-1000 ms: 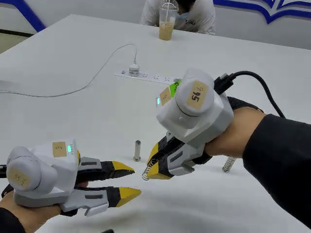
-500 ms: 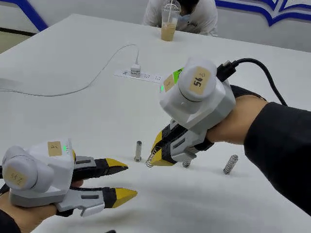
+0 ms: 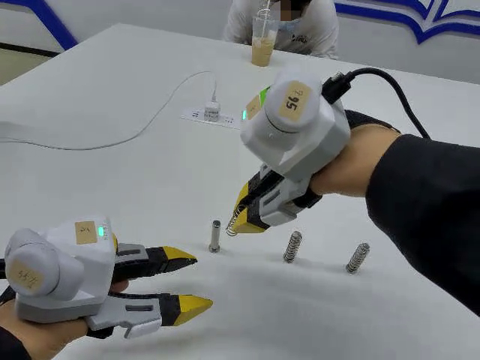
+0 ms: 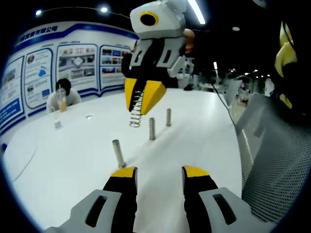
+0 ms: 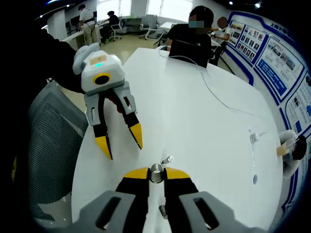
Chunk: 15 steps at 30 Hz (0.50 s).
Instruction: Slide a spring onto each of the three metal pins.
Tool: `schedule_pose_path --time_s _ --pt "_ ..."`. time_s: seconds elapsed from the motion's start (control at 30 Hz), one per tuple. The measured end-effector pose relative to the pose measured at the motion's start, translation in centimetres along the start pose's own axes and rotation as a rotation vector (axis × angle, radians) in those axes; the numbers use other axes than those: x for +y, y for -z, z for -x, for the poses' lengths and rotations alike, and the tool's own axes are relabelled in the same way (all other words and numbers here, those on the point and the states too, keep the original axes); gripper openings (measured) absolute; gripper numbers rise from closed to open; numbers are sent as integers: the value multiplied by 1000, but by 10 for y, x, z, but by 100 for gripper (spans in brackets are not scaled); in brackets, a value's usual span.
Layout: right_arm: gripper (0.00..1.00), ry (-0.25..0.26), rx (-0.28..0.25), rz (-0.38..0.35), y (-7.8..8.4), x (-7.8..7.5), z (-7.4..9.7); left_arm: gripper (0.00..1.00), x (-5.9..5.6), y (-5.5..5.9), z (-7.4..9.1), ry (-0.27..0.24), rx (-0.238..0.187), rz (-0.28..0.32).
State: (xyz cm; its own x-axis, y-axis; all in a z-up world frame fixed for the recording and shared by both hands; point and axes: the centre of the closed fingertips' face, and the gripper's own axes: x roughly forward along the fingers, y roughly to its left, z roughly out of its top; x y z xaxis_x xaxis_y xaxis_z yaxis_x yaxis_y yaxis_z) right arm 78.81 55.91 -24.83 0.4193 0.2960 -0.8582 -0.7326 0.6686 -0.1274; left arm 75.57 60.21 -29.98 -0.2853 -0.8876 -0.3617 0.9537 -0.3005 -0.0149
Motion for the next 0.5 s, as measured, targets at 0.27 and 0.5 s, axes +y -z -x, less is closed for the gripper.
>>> schedule_pose_path --time_s 0.27,0.5 --pt "12 0 14 3 -5 -11 -8 38 3 2 2 -7 1 5" --pt "12 -9 34 -3 -4 -17 -18 39 5 2 3 -10 1 7"
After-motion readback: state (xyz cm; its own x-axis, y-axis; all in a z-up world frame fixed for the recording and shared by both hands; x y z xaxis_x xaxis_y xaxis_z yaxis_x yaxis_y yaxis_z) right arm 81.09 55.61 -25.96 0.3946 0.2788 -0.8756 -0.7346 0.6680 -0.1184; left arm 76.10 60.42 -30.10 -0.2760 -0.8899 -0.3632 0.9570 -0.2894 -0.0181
